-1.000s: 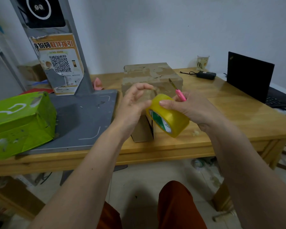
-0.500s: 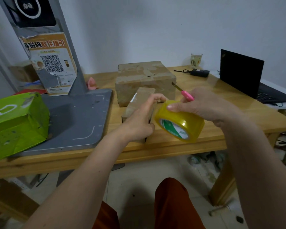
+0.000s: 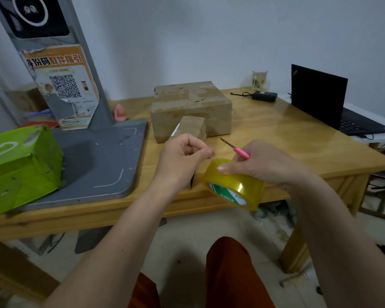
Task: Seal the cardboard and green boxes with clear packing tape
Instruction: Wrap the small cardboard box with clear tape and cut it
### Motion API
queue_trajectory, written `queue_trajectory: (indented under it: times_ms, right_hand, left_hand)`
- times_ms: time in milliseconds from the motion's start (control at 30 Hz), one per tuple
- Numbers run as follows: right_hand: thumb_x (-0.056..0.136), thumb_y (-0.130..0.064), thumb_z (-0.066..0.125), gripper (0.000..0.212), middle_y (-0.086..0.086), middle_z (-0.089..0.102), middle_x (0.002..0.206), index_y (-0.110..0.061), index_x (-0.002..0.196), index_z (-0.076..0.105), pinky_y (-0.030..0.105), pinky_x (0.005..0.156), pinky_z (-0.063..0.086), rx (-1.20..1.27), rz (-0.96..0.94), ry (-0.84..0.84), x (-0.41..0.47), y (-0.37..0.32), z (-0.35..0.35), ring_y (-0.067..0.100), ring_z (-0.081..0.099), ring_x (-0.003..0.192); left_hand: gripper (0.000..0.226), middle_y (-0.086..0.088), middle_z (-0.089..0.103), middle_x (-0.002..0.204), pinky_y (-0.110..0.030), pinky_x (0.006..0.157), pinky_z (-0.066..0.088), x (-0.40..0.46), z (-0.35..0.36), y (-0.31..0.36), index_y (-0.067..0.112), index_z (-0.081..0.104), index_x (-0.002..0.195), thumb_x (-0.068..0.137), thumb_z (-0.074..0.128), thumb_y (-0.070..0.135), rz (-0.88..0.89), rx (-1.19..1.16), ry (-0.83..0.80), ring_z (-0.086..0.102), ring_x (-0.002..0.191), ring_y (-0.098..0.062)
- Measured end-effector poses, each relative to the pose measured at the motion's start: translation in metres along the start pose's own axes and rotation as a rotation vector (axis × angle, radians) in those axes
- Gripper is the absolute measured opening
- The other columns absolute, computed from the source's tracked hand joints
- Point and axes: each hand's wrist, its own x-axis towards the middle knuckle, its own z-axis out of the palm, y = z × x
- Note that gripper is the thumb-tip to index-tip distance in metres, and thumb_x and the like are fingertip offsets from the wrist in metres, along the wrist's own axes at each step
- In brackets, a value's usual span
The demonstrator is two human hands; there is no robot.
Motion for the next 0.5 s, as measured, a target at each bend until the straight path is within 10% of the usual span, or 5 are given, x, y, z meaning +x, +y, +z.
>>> queue_trajectory:
  times_ms: [500]
  right_hand:
    - [0.069, -0.051, 0.08, 0.053, -0.003, 0.029, 0.048, -0.014, 0.058, 0.043, 0.03, 0.051, 0.023, -0.048, 0.036, 0.096, 0.011, 0.021, 0.038, 0.011, 0.025, 0.043]
  left_hand:
    - [0.021, -0.009, 0.052, 0.064, -0.027, 0.054, 0.056, -0.011, 0.009, -0.016, 0.006, 0.048, 0.079, 0.097, 0.05, -0.004, -0.382, -0.538, -0.03, 0.055, 0.056, -0.016]
